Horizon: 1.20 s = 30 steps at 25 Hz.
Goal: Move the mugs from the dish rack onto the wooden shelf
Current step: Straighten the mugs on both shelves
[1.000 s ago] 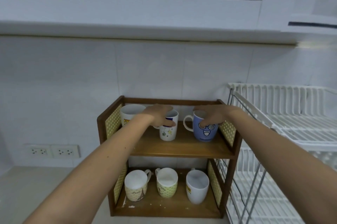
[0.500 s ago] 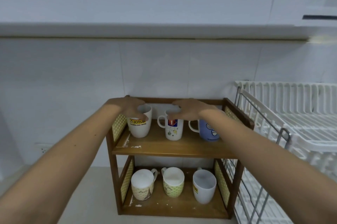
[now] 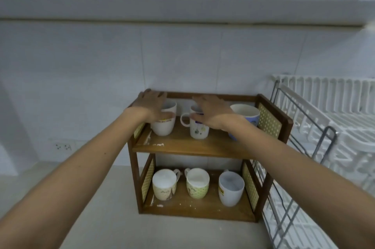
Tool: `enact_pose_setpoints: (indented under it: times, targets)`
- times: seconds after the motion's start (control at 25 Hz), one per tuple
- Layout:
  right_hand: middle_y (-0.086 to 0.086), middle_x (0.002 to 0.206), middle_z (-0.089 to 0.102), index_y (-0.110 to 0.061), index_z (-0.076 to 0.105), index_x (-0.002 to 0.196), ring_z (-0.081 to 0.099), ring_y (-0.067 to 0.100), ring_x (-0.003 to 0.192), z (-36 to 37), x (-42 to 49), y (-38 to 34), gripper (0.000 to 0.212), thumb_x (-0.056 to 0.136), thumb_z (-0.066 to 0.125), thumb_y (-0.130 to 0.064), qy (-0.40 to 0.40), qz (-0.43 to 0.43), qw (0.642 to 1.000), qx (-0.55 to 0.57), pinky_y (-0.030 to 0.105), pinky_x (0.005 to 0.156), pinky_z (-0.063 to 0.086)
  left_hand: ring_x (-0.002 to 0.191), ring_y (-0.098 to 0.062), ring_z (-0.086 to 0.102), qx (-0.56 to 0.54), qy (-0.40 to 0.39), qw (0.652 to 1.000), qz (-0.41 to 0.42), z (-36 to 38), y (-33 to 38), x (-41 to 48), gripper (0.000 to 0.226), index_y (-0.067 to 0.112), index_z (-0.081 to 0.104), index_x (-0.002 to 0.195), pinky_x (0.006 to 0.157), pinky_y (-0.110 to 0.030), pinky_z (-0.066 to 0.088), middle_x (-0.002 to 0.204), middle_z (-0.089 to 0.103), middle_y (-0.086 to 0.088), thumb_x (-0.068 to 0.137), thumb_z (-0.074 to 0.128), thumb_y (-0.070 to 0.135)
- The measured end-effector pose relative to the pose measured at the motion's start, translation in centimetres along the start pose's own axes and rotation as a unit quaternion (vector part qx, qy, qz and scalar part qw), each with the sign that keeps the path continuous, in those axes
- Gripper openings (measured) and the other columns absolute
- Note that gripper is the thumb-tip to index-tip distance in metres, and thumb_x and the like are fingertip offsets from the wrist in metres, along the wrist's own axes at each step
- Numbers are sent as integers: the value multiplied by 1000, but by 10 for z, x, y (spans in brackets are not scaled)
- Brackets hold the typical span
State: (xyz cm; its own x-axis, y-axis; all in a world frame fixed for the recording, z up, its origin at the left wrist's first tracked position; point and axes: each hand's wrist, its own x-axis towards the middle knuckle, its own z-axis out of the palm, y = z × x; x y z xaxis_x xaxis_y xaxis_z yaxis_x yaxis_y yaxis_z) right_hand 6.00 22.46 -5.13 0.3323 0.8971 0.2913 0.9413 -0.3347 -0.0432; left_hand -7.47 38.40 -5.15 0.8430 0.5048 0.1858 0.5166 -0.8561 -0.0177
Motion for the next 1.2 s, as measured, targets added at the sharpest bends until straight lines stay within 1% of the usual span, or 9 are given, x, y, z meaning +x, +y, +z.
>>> enact_pose_setpoints:
  times: [0.08, 0.16, 0.24, 0.32, 0.44, 0.56, 0.76, 1.0, 1.2]
  targets:
    - [9, 108, 66, -13, 62, 113, 59, 24, 97, 25, -43, -10, 33, 88, 56, -33, 241, -72, 967, 38, 33, 79, 48, 137, -29, 33, -57, 165, 983, 56, 22, 8, -30, 66, 15, 36, 143, 112, -43, 26, 147, 41, -11, 89, 50, 50]
    - [2, 72, 63, -15, 64, 81, 53, 16, 66, 62, -101, -16, 11, 84, 57, -24, 298, -175, 936, 69, 27, 54, 42, 110, -23, 55, -98, 306, 928, 188, 55, 16, -74, 39, 15, 55, 123, 91, -37, 46, 118, 63, -8, 90, 53, 35]
    - [-1, 61, 60, -17, 62, 69, 53, 15, 59, 106, -142, -14, 17, 82, 55, -26, 191, -215, 957, 35, 26, 46, 41, 86, -18, 61, -41, 263, 890, 370, 93, 16, -111, 21, 18, 62, 106, 71, -32, 49, 95, 68, -3, 88, 55, 25]
    - [2, 77, 67, -15, 65, 82, 61, 20, 75, 142, -146, -6, 21, 83, 52, -31, 24, -146, 989, 11, 30, 56, 49, 91, -17, 63, 53, 99, 884, 454, 127, 12, -118, 24, 24, 59, 109, 75, -31, 51, 99, 68, 2, 86, 56, 27]
    - [7, 127, 56, -17, 48, 128, 49, 26, 115, 176, -110, 6, 47, 88, 51, -42, -120, 24, 992, -22, 40, 93, 43, 133, -21, 39, 24, -147, 954, 259, 163, 6, -86, 62, 32, 33, 141, 106, -39, 38, 146, 42, -1, 86, 60, 34]
    - [8, 147, 38, -19, 29, 144, 34, 30, 133, 198, -71, 10, 72, 85, 52, -54, -184, 92, 977, -55, 46, 106, 30, 143, -30, 20, -1, -247, 964, 100, 187, 5, -47, 87, 37, 10, 148, 111, -45, 31, 161, 7, -4, 82, 65, 40]
    - [6, 158, 16, -26, 4, 151, 15, 33, 143, 227, -41, 7, 85, 86, 46, -63, -273, 143, 950, -42, 48, 113, 16, 129, -30, 43, 17, -273, 957, 95, 209, 7, -26, 74, 35, 29, 144, 97, -37, 42, 148, 37, -7, 80, 66, 42]
    - [8, 139, 47, -23, 38, 136, 47, 30, 124, 224, -32, 7, 68, 79, 65, -50, -286, 90, 954, -26, 41, 97, 43, 127, -31, 46, 69, -268, 957, -91, 213, 18, -23, 86, 10, 41, 137, 98, -40, 42, 144, 44, -16, 80, 38, 75]
    - [6, 138, 49, -24, 42, 137, 49, 28, 120, 208, -29, 28, 79, 69, 80, -38, -317, 41, 947, 37, 37, 96, 44, 141, -30, 25, 46, -341, 935, 90, 193, 0, -15, 96, 36, 17, 148, 109, -43, 31, 157, 24, -2, 71, 74, 50]
